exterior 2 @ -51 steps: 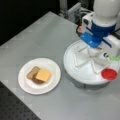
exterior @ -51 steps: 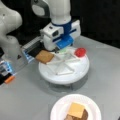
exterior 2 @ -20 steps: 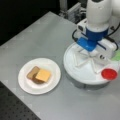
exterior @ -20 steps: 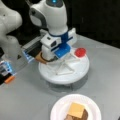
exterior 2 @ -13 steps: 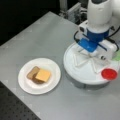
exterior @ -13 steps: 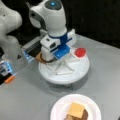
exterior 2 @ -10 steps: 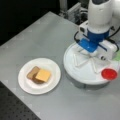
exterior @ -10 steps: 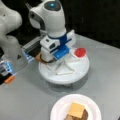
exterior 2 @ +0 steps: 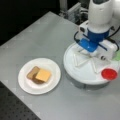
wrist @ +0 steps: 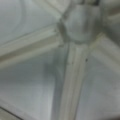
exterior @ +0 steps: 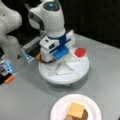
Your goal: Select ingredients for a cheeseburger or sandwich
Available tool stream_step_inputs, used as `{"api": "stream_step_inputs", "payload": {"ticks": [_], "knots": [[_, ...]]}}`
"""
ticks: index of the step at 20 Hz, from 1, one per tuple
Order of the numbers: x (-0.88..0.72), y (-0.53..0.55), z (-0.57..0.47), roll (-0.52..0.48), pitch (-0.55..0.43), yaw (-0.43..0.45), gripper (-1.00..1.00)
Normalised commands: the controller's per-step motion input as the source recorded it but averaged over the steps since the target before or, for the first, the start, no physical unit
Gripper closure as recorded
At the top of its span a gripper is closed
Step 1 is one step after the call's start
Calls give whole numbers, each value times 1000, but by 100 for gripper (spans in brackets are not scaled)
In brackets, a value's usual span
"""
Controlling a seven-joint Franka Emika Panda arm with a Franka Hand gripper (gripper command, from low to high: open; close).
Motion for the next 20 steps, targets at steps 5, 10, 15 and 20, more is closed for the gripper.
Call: {"api": "stream_step_inputs", "payload": {"ticks": [5, 10, 15, 20], "knots": [[-134, -43, -110, 104, -186, 18, -100], [-36, -93, -134, 88, -170, 55, -100], [9, -108, -112, 82, -132, 73, -100], [65, -88, -104, 74, -103, 71, -100]]}}
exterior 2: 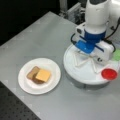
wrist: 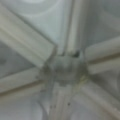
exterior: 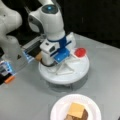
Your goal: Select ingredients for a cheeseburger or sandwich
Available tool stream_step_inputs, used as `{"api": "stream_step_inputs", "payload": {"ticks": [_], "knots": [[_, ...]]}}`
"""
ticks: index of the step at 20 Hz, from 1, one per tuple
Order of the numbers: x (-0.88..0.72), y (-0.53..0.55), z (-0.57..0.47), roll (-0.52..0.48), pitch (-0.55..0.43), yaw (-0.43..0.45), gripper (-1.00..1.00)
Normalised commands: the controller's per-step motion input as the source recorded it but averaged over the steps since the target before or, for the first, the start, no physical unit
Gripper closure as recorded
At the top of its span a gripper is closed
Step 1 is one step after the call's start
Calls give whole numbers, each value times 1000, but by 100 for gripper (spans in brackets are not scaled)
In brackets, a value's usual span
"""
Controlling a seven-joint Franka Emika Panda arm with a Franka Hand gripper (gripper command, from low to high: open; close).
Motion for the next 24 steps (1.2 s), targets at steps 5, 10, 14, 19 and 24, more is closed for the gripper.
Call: {"api": "stream_step_inputs", "payload": {"ticks": [5, 10, 14, 19, 24], "knots": [[74, -79, -77, 72, -77, 57, -100], [53, -36, -68, 38, -66, 36, -100], [16, -3, -52, 11, -46, 45, -100], [-34, 20, -57, -2, -35, 127, -100], [-57, 8, -38, -19, -36, 567, -100]]}}
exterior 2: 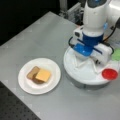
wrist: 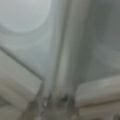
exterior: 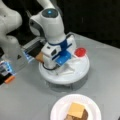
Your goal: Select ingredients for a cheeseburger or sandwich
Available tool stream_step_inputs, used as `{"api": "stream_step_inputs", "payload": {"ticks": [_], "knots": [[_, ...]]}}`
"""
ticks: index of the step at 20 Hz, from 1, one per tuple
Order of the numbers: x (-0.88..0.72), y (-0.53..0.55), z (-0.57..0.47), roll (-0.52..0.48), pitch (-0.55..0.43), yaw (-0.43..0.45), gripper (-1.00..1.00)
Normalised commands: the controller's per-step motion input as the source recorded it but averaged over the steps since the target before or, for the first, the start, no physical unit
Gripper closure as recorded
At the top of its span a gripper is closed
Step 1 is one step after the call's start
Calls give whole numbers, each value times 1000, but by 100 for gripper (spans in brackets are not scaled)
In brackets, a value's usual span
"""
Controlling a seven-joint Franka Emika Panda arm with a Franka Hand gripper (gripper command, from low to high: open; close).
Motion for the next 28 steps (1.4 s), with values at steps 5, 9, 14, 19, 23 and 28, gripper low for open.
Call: {"api": "stream_step_inputs", "payload": {"ticks": [5, 9, 14, 19, 23, 28], "knots": [[-10, 24, 13, 2, 59, 602, -100], [75, 35, 64, -26, 132, 543, -100], [168, -27, 104, -97, 200, 713, -100], [339, -121, 194, -119, 253, 838, -100], [410, -72, 260, -125, 278, 761, -100], [424, 70, 218, -82, 269, 669, -100]]}}
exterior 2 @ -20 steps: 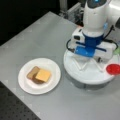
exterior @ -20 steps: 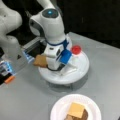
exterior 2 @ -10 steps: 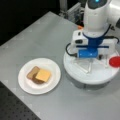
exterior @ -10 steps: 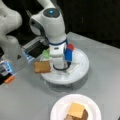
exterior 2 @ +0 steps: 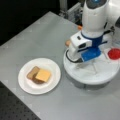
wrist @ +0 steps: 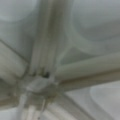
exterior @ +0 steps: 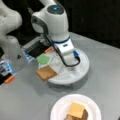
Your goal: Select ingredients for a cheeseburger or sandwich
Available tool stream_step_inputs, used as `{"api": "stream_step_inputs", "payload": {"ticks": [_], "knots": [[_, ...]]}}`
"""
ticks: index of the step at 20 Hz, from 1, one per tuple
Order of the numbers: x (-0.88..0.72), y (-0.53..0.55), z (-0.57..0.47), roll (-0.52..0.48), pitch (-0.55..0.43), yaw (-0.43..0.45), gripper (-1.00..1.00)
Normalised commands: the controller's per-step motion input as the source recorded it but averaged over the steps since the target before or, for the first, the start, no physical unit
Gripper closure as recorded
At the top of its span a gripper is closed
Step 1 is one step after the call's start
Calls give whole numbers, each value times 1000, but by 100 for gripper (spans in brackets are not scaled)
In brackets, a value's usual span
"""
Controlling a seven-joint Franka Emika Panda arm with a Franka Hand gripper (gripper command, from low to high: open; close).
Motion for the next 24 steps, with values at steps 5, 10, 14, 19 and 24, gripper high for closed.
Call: {"api": "stream_step_inputs", "payload": {"ticks": [5, 10, 14, 19, 24], "knots": [[367, 90, 113, -92, 207, 514, -100], [209, 54, 107, -135, 178, 325, -100], [155, 46, 124, -128, 165, 247, -100], [158, 45, 126, -126, 153, 195, -100], [79, 75, 331, -255, 112, -121, -100]]}}
